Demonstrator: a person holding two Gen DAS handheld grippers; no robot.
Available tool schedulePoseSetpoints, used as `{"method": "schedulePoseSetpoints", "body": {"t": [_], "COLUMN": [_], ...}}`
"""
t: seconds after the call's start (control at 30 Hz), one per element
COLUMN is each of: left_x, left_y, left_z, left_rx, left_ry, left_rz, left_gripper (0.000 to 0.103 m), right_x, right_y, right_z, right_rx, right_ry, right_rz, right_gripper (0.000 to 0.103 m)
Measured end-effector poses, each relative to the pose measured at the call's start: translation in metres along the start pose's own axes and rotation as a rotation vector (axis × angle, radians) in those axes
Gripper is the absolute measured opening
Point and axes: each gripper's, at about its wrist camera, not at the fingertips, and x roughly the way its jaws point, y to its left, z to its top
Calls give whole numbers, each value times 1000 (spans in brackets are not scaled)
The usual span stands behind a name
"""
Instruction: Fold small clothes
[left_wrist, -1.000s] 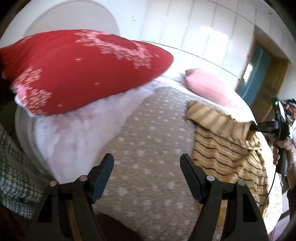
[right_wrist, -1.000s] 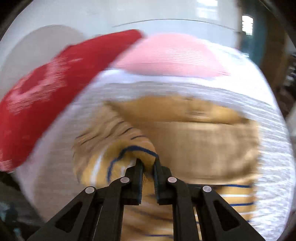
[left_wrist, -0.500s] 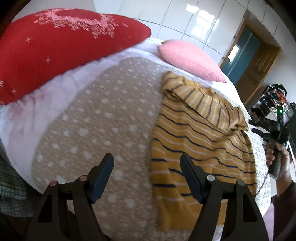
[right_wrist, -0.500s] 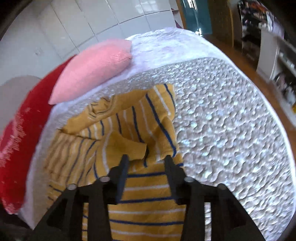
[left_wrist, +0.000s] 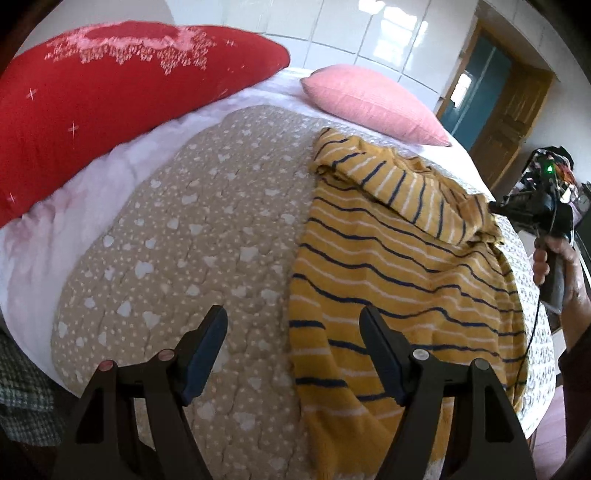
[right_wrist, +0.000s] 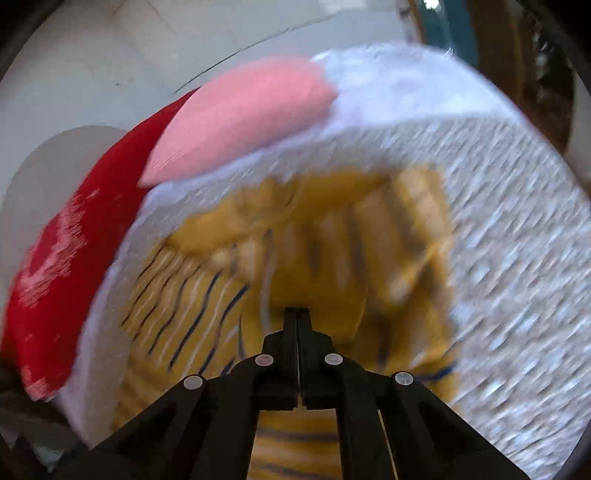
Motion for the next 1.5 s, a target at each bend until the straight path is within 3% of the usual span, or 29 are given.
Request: {"method": "schedulePoseSetpoints", "body": {"t": [0.03, 0.13, 0.17, 0.23, 0.4, 0.47, 0.53, 0.67, 0.83, 0.9, 0.93, 0.97, 1.03, 1.1, 1.17, 1.27, 1.3, 1.37, 1.47, 1.5], "left_x": [1, 3, 2, 2, 1, -6, -14, -22, -17, -14, -13, -10, -7, -4, 1, 5, 6, 9, 17, 20], "left_y": [1, -3, -5, -8, -8, -11, -15, -17, -12, -10, -9, -9, -8, -9, -11, -14, -15, -17, -15, -12], "left_z": [0, -1, -2, -3, -9, -13, -16, -20, -19, -18, -18, -17, -15, -13, -13, -15, -16, -17, -20, -21], "left_rx": [-4, 7, 18, 35, 16, 11, 25, 52, 34, 32, 31, 30, 25, 24, 25, 28, 33, 47, 51, 39], "left_ry": [3, 8, 5, 4, 25, 16, 3, -6, 6, 10, 11, 13, 15, 17, 27, 39, 40, 46, 73, 86], "left_rz": [0, -7, -7, -8, -33, -48, -49, -35, -21, -9, -5, -1, 1, 5, 2, -8, -11, -12, -18, -27], "left_gripper": [73, 73, 73, 73, 73, 73, 73, 73, 73, 73, 73, 73, 73, 73, 73, 73, 73, 73, 73, 73], "right_x": [0, 19, 23, 17, -23, -34, -41, -25, 28, 43, 44, 38, 21, 3, -6, 3, 6, 4, -30, -42], "right_y": [-1, -3, -7, -17, -39, -37, -28, -5, 7, 3, 1, 0, -2, -4, -7, -9, -11, -23, -46, -51], "right_z": [7, 20, 20, 15, -10, -12, -13, -17, -22, -24, -25, -22, -14, -3, 8, 15, 14, 9, -15, -27], "right_rx": [-8, -108, -112, -73, 41, 47, 16, -91, -207, -168, -145, -122, -86, -75, -87, -139, -143, -107, -24, -7], "right_ry": [-22, -69, -55, -58, -72, -86, -119, -106, -6, 57, 73, 60, 27, -33, -77, -114, -99, -71, -86, -80], "right_rz": [-64, -447, -478, -432, -142, -73, -51, -48, -135, -51, -17, 20, 93, 73, -46, -377, -420, -389, -268, -219], "right_gripper": [2, 2, 2, 5, 23, 49, 62, 63, 64, 30, 24, 10, 11, 10, 11, 18, 19, 25, 42, 43]}}
